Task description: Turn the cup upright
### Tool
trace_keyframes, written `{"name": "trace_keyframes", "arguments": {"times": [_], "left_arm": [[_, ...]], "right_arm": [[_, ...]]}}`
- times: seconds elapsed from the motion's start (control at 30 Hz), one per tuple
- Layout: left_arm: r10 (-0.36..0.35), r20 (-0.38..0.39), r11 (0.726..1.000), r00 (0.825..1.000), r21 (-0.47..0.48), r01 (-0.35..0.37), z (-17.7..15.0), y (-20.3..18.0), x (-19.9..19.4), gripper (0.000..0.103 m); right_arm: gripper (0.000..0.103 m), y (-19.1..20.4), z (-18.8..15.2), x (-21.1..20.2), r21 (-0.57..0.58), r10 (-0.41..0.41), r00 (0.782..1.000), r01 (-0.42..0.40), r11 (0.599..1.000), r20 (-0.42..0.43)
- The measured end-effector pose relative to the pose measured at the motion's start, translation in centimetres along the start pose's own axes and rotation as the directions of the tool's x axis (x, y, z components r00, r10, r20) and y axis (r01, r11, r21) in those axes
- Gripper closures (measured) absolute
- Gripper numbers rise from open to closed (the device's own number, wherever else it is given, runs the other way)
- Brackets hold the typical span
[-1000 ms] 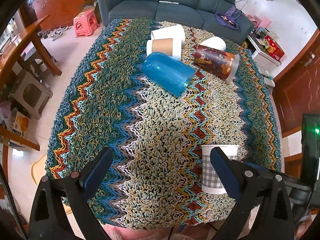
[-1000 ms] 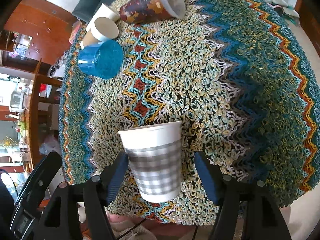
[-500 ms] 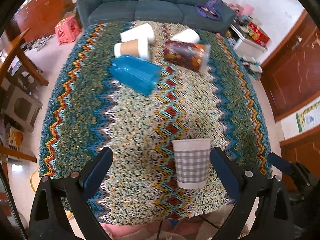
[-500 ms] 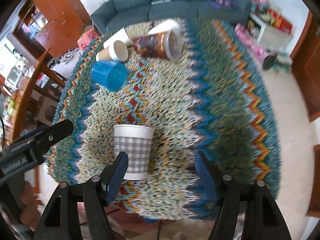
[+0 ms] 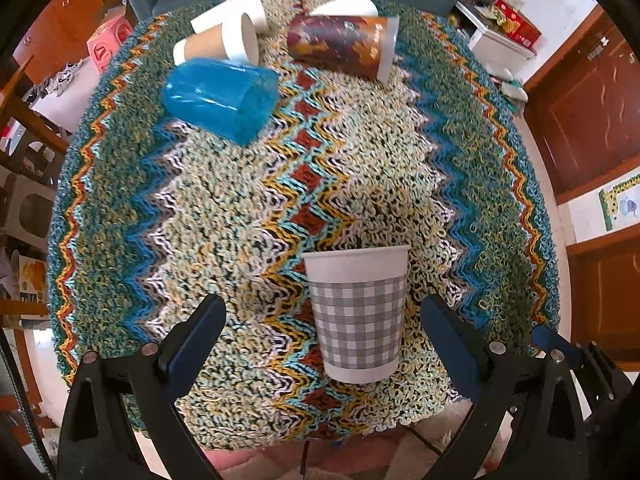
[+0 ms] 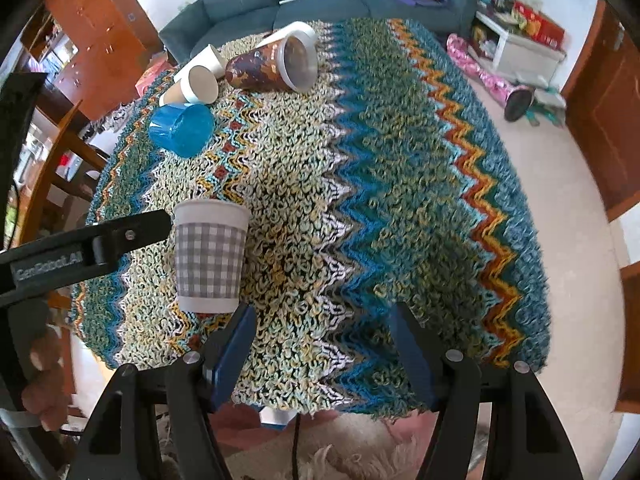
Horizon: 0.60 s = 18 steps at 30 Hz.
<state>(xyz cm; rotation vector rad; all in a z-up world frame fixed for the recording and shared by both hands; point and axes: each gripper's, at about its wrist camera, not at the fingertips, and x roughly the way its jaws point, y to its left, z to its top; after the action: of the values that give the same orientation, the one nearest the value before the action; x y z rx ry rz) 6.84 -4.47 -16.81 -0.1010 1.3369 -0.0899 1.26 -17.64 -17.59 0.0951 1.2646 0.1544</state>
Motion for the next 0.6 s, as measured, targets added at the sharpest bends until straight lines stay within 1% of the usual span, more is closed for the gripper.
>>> {"name": "trace_keyframes", "arguments": {"times": [0.2, 0.4, 0.53, 0.6], "left_arm": [[-0.003, -0.036, 1.000, 0.999, 0.004, 0.003, 0.3, -0.9, 1.5, 0.004], [-0.008, -0.104, 1.000, 0.995, -0.006, 0.007, 0.7, -0.8, 3.1, 0.005], [-0.017, -0.128, 1.000, 0.992, -0.018, 0.015, 1.1, -0.8, 3.6, 0.007], [-0.010, -0.136, 1.000, 0.991, -0.017, 0.007, 1.1, -0.8, 3.8, 0.009]], "right_arm": [[0.034, -0.3, -0.2, 0.6, -0.005, 0.023, 1.000, -0.023, 1.000, -0.006], [0.034, -0.9, -0.3, 1.2, 0.009, 0.046, 0.999, -0.046, 0.999, -0.019], [0.034, -1.4, -0.3, 1.8, 0.032, 0.066, 0.997, -0.065, 0.997, -0.031], [0.034, -1.6, -0.3, 2.0, 0.038, 0.072, 0.997, -0.071, 0.997, -0.035]]}}
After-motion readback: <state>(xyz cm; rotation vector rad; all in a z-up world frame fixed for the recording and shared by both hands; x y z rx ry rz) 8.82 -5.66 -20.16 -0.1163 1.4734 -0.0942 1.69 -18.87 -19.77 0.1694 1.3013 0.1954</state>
